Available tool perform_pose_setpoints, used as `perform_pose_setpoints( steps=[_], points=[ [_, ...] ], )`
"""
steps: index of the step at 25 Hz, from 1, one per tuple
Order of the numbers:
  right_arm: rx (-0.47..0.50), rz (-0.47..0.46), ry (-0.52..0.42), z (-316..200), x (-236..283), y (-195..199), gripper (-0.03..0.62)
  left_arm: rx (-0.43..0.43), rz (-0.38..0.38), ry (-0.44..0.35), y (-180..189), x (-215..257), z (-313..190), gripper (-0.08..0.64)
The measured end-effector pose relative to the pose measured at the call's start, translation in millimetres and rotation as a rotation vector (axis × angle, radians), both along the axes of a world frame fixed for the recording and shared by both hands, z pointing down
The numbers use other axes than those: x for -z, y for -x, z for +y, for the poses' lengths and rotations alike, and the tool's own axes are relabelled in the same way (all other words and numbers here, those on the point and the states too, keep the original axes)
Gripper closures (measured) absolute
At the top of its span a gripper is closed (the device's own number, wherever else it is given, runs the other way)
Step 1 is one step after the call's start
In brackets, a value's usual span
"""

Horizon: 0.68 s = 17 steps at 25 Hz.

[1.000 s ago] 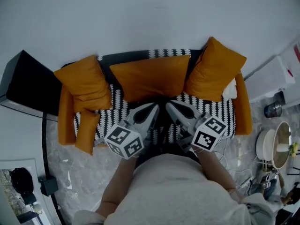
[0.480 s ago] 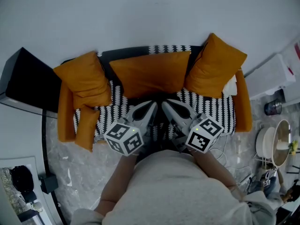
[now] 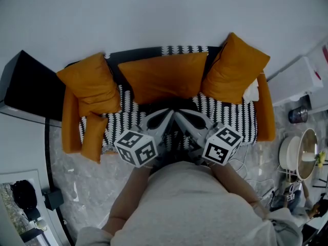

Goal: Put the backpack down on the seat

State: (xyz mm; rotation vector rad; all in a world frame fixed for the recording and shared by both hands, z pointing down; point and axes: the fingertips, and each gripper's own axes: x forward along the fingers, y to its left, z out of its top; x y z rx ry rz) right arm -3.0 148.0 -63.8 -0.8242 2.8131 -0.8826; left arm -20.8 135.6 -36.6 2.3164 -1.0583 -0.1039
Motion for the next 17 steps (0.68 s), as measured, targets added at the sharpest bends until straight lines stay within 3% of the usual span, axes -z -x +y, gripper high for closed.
perform_pose_setpoints(
  steps=[17],
  points=[
    [0.019, 0.020, 0.009, 0.1, -9.7, 1.2, 0.589, 0.010, -0.013, 0.027, 1.1, -10.8, 2.2, 0.552]
  ],
)
